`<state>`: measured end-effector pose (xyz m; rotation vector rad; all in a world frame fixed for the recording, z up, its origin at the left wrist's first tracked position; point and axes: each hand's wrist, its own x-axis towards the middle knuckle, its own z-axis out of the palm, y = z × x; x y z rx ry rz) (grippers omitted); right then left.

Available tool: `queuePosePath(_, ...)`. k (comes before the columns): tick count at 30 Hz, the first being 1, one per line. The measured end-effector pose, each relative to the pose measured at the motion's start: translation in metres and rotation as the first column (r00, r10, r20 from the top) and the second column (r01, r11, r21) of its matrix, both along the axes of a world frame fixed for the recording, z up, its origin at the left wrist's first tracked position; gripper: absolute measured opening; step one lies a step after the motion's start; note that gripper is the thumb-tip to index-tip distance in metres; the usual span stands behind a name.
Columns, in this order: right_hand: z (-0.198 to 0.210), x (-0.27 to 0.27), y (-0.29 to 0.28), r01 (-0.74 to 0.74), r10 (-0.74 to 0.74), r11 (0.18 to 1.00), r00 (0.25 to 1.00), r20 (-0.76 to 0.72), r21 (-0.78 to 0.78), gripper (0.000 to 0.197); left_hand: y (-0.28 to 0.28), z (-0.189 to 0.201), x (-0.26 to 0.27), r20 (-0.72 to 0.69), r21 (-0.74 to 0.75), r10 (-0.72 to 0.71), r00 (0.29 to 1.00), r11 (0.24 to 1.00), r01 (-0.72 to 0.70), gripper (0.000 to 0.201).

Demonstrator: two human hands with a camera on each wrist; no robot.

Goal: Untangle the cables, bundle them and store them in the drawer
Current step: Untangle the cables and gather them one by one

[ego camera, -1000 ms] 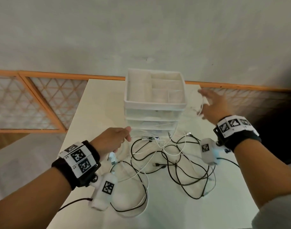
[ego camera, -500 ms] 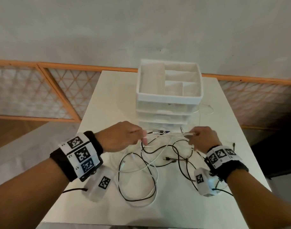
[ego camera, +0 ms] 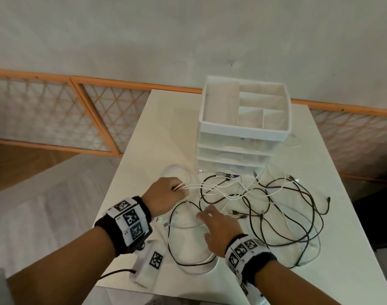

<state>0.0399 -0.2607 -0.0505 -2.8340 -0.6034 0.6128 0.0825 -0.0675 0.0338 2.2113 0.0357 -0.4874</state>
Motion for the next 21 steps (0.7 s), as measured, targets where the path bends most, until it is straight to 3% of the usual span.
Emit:
queuePosePath(2,0.010,0.013,0.004,0.021,-0.018,0.998,0.999,0.047,-0.058,0.024,-0.006,0.003,0.003,0.025,-0.051,0.030,0.999,0.998,-0.029,0.020)
queuePosePath(4,0.033,0.028,0.002,0.079,-0.092,0.987,0.992,0.088,0.139,0.019,-0.008,0.002,0.006,0.079,-0.050,0.039,0.996,0.998,-0.035,0.022)
queuePosePath(7,0.094,0.050,-0.014,0.121,-0.245,0.880,0.944,0.220,0.460,0.016,-0.013,0.001,0.008,0.061,-0.127,0.020,0.998,0.992,-0.012,0.022)
queuePosePath(12,0.184,0.070,-0.059,0.213,-0.521,0.720,0.795,0.311,0.661,0.008,-0.016,0.018,0.020,0.043,-0.253,0.112,0.993,0.962,-0.098,0.029)
queuePosePath(17,0.191,0.075,-0.105,0.306,-0.680,0.659,0.633,0.371,0.687,0.012,-0.007,0.039,0.041,0.135,-0.203,0.117,0.984,0.975,-0.088,0.029)
queuePosePath(21,0.177,0.073,-0.142,0.424,-0.800,0.585,0.441,0.407,0.692,0.015,0.007,0.041,0.047,0.166,-0.034,0.065,0.984,0.998,-0.060,0.029)
